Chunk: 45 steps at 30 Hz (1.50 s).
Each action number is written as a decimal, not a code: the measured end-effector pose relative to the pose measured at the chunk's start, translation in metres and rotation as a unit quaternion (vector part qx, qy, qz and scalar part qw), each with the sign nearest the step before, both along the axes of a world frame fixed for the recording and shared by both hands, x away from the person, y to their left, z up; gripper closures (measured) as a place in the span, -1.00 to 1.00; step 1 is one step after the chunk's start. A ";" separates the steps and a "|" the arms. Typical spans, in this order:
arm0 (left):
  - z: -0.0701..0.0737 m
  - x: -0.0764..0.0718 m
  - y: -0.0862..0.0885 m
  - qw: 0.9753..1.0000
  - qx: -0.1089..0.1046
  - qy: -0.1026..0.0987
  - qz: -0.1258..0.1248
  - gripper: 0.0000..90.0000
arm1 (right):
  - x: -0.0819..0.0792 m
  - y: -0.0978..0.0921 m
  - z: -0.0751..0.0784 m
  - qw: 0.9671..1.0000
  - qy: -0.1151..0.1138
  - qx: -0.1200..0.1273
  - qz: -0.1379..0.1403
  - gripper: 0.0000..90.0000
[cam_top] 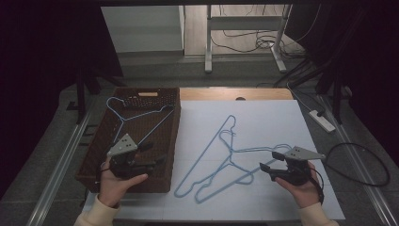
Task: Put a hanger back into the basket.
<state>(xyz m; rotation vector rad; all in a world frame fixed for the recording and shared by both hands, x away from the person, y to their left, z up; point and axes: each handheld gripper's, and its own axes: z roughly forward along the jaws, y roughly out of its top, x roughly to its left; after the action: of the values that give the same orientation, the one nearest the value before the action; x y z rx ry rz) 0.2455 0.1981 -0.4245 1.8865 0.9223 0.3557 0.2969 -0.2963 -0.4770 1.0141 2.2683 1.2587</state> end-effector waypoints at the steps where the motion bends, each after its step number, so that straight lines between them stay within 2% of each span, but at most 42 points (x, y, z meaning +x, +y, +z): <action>1: 0.000 0.000 0.000 1.000 0.000 0.000 0.000 -0.34 | 0.000 0.000 0.000 1.000 0.000 0.000 0.000 -0.31; 13: -0.003 0.000 0.001 1.000 -0.003 0.003 -0.008 -0.34 | 0.001 -0.001 -0.002 1.000 0.004 -0.004 0.000 -0.31; 37: -0.008 -0.001 -0.005 1.000 0.006 0.004 -0.015 -0.34 | 0.004 0.000 -0.003 1.000 0.006 -0.007 -0.003 -0.30; 45: -0.008 -0.002 -0.009 1.000 0.009 0.007 -0.021 -0.34 | 0.011 0.010 0.002 1.000 0.010 -0.019 -0.004 -0.29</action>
<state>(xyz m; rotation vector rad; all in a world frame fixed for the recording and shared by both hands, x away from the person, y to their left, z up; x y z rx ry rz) 0.2434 0.1894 -0.4324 1.9246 0.8900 0.3267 0.3080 -0.2867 -0.4745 1.0263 2.2915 1.2015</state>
